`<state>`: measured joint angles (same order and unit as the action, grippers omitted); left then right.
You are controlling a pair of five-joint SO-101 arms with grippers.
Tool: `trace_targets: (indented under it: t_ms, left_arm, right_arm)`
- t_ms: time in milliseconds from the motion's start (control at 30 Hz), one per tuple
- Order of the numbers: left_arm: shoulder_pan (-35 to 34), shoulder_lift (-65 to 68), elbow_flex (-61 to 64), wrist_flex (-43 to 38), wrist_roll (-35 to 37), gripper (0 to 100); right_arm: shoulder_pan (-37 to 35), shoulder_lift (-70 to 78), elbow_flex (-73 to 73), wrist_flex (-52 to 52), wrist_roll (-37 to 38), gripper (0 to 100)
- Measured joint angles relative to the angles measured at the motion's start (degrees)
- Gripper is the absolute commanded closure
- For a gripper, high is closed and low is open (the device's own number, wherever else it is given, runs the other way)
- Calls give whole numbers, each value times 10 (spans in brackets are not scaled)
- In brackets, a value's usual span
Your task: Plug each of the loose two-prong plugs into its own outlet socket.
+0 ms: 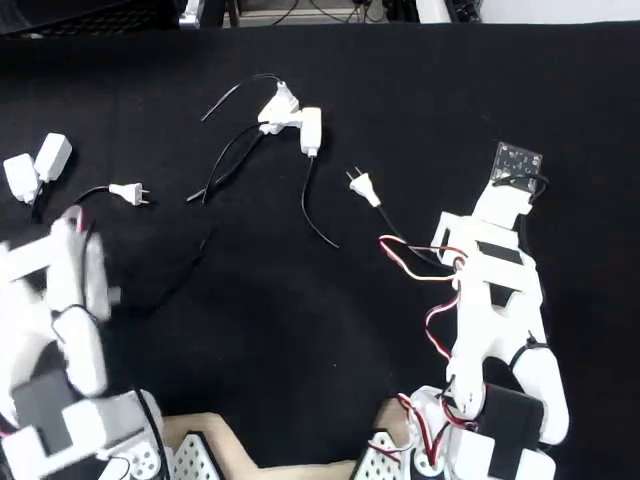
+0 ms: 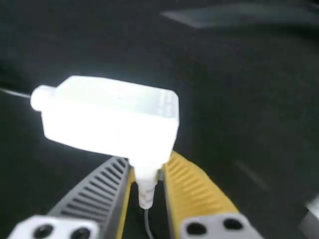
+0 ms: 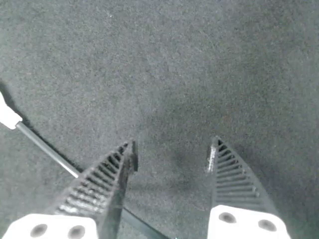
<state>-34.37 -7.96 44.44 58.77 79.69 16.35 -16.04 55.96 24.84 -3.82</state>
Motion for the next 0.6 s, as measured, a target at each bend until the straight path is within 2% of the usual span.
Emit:
trace_targets:
  t_ms: [267,600]
  left_arm:
    - [-21,110,-14,-23,0,968]
    - [-23,127,-29,-21,0,968]
  right_arm:
    - [0,0,0,0,0,761]
    - [0,0,0,0,0,761]
